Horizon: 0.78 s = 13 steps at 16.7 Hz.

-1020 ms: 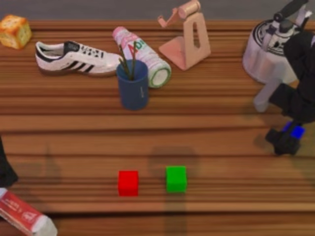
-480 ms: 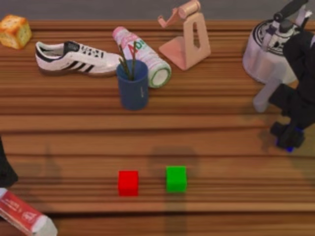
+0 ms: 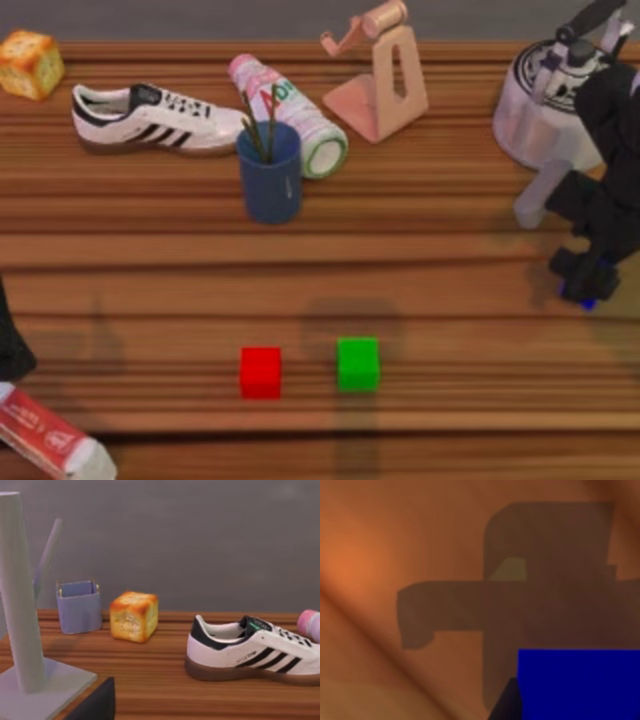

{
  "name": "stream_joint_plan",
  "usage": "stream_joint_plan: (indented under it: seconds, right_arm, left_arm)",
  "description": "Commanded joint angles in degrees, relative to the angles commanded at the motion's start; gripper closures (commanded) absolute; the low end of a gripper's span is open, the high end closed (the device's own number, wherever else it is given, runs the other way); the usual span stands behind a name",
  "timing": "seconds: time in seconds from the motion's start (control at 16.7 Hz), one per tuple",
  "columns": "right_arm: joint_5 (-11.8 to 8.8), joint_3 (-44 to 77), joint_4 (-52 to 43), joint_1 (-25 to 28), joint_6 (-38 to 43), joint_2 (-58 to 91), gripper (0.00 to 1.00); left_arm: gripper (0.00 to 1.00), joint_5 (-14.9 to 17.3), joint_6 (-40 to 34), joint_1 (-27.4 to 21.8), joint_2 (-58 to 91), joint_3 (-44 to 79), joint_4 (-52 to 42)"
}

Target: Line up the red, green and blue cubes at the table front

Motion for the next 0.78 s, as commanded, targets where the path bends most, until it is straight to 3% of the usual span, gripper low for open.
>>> stream_joint_plan:
  seconds: [0.78]
  right_arm:
    - [-0.48,8.68,-15.10,0.46,0.37,-6.91,1.00]
  left_arm:
    - [0.00,0.00,0.00,0.00,0.00,0.00,0.00]
